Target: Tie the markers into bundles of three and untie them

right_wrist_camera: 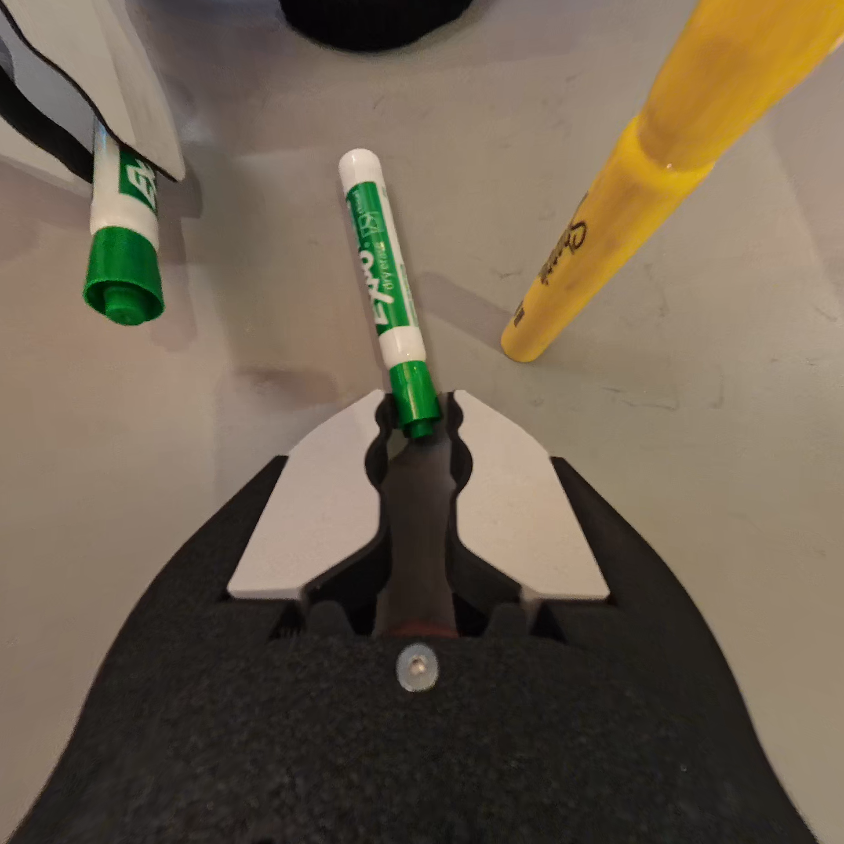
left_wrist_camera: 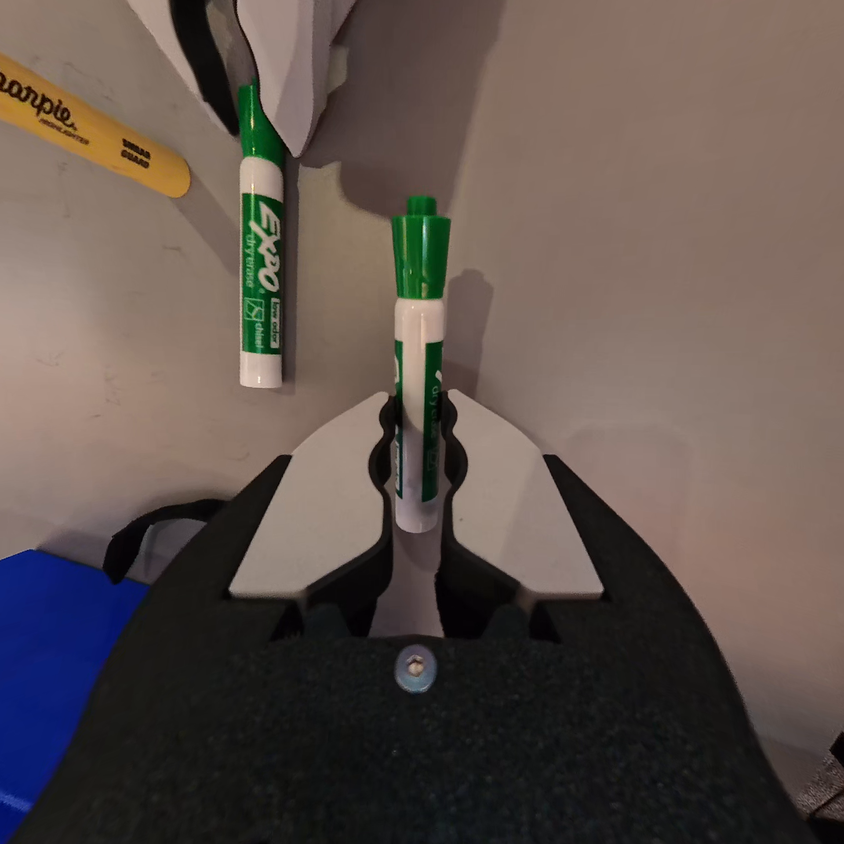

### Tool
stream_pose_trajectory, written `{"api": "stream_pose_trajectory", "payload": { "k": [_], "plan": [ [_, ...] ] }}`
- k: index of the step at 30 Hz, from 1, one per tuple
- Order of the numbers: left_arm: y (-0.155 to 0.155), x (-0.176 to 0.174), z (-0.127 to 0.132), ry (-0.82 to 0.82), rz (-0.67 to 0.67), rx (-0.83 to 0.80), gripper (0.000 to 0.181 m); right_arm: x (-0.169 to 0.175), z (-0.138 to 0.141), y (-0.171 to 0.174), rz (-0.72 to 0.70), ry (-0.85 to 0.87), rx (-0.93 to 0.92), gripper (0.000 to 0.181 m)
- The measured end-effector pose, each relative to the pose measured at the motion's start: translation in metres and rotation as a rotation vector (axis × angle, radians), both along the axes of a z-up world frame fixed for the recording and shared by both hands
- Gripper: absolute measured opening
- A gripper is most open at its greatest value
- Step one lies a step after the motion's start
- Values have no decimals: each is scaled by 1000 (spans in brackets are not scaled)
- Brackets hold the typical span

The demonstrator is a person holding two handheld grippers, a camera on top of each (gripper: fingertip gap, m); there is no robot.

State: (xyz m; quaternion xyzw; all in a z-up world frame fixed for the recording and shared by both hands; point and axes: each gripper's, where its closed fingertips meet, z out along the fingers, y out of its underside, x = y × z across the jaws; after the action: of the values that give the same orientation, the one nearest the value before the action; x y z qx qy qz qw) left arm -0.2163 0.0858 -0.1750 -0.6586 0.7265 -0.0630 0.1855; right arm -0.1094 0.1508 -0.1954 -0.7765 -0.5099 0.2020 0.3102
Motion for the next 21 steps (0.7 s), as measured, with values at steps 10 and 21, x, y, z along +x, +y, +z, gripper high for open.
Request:
{"api": "stream_pose_trajectory", "payload": {
  "k": [10, 21],
  "plan": [
    [2, -2, 2, -11, 7, 3, 18, 7, 14, -8, 1, 3, 66, 19],
    [3, 17, 5, 30, -40, 19, 18, 30, 76, -63, -5, 76, 154, 19]
  ]
}}
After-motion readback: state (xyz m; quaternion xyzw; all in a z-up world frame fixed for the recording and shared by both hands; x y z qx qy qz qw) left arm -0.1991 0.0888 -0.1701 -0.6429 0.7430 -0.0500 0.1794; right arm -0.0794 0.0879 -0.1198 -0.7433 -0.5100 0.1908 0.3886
